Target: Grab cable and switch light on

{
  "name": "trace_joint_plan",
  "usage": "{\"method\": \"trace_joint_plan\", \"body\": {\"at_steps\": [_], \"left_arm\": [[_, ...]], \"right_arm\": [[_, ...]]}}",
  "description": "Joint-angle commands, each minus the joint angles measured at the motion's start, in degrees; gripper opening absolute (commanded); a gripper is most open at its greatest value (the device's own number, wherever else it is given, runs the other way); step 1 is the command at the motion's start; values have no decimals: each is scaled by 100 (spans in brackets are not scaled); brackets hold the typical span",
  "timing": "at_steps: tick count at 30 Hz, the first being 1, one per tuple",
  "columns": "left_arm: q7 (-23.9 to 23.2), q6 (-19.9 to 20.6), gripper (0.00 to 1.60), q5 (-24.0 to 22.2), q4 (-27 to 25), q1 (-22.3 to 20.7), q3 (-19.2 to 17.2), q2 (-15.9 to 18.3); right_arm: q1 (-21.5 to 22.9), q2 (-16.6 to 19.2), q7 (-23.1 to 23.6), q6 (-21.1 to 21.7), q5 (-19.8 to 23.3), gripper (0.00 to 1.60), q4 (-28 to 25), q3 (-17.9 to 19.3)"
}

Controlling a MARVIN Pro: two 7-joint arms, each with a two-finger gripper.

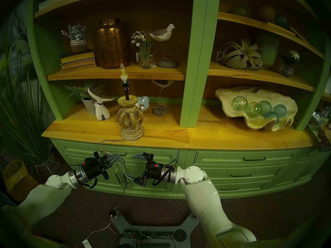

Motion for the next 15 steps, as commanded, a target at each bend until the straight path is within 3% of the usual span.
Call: {"method": "trace_joint_plan", "body": {"at_steps": [1, 15], "left_arm": [[0, -49, 0, -49, -121, -119, -67, -14], [-6, -56, 0, -63, -129, -116, -71, -14]], "right_arm": [[643, -279, -2, -94, 64, 160, 82, -12], [1084, -418, 236, -499, 185, 160, 934, -147]]}}
